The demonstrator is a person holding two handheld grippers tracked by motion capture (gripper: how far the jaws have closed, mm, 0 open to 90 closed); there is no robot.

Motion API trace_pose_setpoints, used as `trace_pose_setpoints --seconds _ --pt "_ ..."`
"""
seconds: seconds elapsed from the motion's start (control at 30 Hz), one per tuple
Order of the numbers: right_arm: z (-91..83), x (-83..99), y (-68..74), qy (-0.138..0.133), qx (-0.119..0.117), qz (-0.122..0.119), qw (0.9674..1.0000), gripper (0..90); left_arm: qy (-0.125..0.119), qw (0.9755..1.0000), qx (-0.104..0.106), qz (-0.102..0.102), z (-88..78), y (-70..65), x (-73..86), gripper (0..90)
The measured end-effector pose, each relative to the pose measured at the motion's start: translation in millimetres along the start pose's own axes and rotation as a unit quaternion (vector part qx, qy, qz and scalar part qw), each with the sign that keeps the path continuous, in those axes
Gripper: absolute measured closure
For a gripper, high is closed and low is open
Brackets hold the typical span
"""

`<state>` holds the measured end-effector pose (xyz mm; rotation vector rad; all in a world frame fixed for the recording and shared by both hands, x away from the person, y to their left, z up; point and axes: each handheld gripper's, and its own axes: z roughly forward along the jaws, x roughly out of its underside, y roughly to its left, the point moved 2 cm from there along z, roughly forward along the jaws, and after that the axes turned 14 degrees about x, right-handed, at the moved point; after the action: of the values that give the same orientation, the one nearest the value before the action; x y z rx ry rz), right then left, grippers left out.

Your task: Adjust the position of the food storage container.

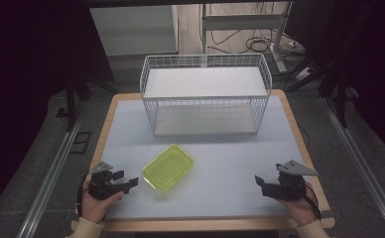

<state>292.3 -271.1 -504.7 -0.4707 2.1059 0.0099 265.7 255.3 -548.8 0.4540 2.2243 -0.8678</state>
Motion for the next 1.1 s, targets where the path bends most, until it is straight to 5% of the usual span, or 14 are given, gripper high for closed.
trace_pose_setpoints --seconds 0.43,0.57,0.67,0.8,0.9,1.1 --pt "1.7 5.2 -6.7 0.006 0.005 0.009 0.9999 14.7 -0.007 1.0 -0.002 0.001 -7.5 -3.3 -5.7 25.8" --pt "0.8 5.3 -6.3 0.006 0.007 0.015 0.9998 14.7 -0.017 0.9996 -0.007 0.023 -21.3 -10.3 -17.7 38.0" --pt "1.4 5.3 -4.9 0.007 0.007 0.013 0.9999 14.7 -0.032 0.9987 0.029 0.025 -35.0 -21.4 -32.3 57.8" --pt "2.8 7.9 -6.4 0.012 0.01 0.011 0.9998 14.7 -0.023 0.9972 0.066 0.026 -31.1 -33.4 -35.4 81.3" --pt "2.2 8.6 -7.8 0.013 0.011 0.014 0.9998 14.7 -0.014 0.9962 0.081 0.03 -26.1 -40.2 -35.7 87.7" --pt "0.8 9.3 -8.7 0.011 0.013 0.013 0.9998 14.9 0.003 0.9903 0.126 0.059 -13.4 -71.9 -38.5 89.3"
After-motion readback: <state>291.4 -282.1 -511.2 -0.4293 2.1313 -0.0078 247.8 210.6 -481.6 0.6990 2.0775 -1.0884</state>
